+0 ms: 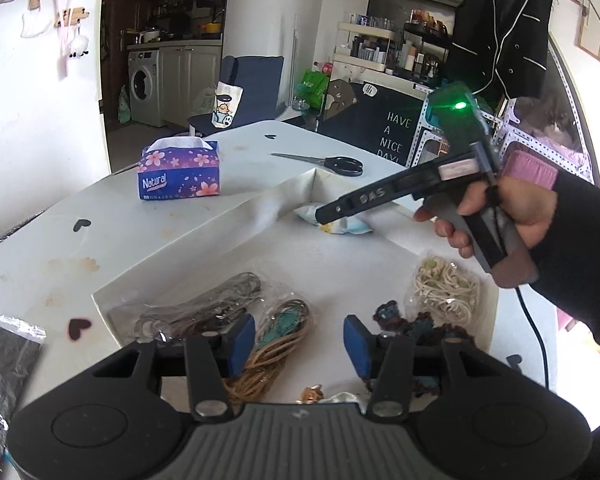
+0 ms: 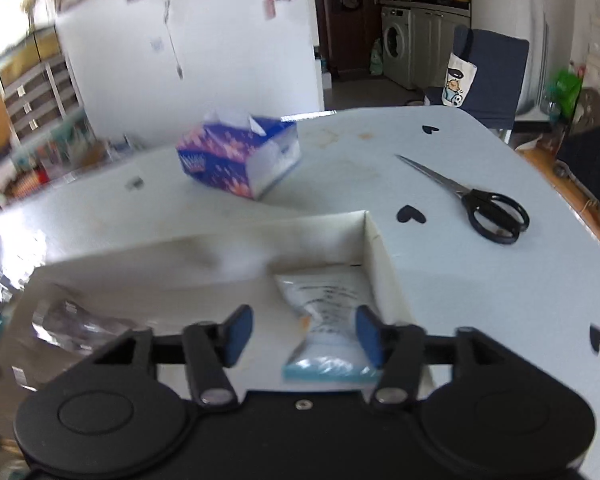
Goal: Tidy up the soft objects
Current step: 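Lower the clear printed packet into the tray and open the right tool, then move both tools back toward the blue packet and black bag on the table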
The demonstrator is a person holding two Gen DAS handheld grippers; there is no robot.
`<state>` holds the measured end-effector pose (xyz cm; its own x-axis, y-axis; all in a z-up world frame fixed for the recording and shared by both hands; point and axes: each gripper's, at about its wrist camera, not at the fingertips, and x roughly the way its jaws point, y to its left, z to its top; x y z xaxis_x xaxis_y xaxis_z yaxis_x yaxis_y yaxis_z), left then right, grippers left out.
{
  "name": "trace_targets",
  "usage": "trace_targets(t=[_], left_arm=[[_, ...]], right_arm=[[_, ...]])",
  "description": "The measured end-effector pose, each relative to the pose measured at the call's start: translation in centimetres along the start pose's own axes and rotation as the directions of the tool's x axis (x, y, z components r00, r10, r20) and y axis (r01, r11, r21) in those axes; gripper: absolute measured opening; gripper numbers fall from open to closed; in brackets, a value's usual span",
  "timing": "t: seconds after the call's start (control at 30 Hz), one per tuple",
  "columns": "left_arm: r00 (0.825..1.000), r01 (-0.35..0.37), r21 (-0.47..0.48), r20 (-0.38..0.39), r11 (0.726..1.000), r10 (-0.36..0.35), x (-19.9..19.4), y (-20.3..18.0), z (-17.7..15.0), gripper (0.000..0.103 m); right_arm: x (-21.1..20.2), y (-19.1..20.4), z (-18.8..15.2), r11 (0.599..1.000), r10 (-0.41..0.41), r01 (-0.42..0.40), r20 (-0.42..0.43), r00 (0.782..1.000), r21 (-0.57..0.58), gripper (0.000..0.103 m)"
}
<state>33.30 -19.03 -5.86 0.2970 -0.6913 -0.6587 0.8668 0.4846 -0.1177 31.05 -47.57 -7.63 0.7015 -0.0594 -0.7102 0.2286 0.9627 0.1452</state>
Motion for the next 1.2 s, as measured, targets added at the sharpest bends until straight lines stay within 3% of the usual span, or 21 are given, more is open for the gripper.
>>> trace_targets(t=[0.2, 0.57, 0.73, 0.9, 1.03, 1.2], left_arm=[[1.000, 0.003, -0.026, 0.013, 1.000, -0.003, -0.6, -1.2, -0.1, 0.056], [0.998, -0.047, -0.129, 0.028, 0.990, 0.051, -3.5, -3.5, -0.6, 0.058], [0.994, -0.090, -0.180, 0.051, 0.980, 0.100, -5.2, -4.3, -1.2, 0.083], [0.984, -0.145, -0.208, 0.073, 0.967, 0.163, -6.8, -5.0, -2.1, 0.100], [0.978, -0.171, -0.227, 0.080, 0.959, 0.193, -7.8, -5.4, -2.8, 0.103], [0.969, -0.205, -0.234, 0.085, 0.950, 0.230, -8.8, -5.7, -3.7, 0.103]], right_arm=[[-4.2, 0.3, -1.4, 0.999, 0.043, -0.044, 0.029, 0.999, 0.027, 0.061], [-13.9, 2.4, -5.4, 0.999, 0.050, -0.047, 0.109, 0.993, -0.024, 0.064], [-17.5, 3.2, -7.0, 0.999, 0.046, -0.041, 0.150, 0.988, -0.032, 0.072], [-20.0, 3.9, -8.5, 0.999, 0.015, -0.009, 0.192, 0.981, -0.032, 0.083], [-21.1, 4.6, -9.7, 0.999, -0.010, 0.019, 0.212, 0.977, -0.037, 0.102], [-22.0, 5.7, -11.2, 0.998, -0.013, 0.030, 0.248, 0.969, -0.063, 0.103]])
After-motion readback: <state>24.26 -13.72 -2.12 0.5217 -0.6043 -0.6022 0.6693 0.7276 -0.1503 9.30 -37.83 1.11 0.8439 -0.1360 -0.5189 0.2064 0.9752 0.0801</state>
